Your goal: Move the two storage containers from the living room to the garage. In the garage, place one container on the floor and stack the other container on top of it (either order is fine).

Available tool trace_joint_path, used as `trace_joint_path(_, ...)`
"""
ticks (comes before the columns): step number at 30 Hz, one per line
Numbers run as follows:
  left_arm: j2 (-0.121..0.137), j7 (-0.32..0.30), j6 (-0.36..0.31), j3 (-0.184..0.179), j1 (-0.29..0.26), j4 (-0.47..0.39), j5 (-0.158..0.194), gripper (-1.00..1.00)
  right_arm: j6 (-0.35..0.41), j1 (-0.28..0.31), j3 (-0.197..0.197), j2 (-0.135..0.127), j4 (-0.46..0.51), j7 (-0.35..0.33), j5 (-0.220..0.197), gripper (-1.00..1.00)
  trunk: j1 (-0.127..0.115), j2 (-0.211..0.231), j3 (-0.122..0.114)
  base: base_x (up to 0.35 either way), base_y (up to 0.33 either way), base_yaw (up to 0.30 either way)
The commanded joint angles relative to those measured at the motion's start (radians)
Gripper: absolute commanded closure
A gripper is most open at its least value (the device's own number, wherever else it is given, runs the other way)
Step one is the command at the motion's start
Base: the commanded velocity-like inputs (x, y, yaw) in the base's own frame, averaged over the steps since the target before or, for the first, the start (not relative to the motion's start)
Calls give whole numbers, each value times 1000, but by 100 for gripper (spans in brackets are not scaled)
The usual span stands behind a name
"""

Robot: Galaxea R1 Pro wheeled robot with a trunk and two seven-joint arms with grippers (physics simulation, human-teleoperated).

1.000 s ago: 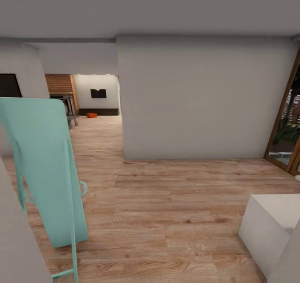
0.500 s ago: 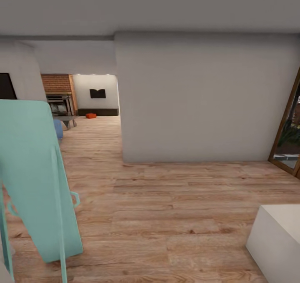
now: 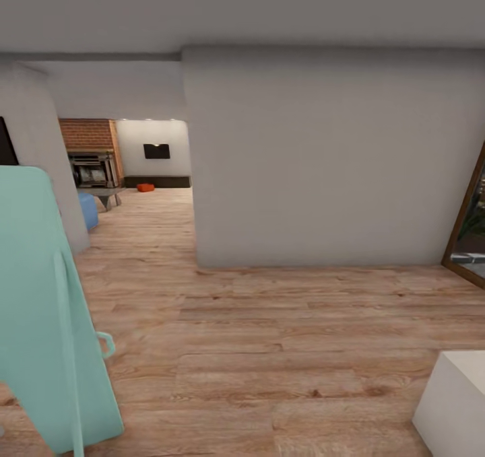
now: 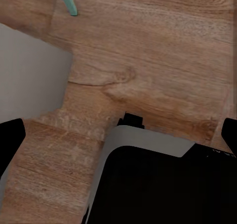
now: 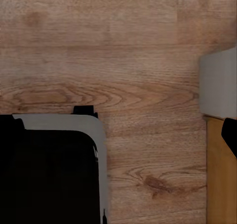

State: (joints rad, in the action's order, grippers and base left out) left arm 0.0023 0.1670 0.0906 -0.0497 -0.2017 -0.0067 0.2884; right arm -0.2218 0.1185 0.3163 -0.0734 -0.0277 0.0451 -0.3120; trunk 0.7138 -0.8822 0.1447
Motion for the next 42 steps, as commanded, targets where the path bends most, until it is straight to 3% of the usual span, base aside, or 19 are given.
trace_joint_path(1,0,2,3,-6,-1,1,8,-100,-5,2,9,0,-3,1,-7,-100,1,-1,1,322,0,0)
trace_joint_path(42,-1,2,3,-6,-1,1,8,-100,-4,2,9,2,-3,2,-9,-100,1,-1,1,322,0,0)
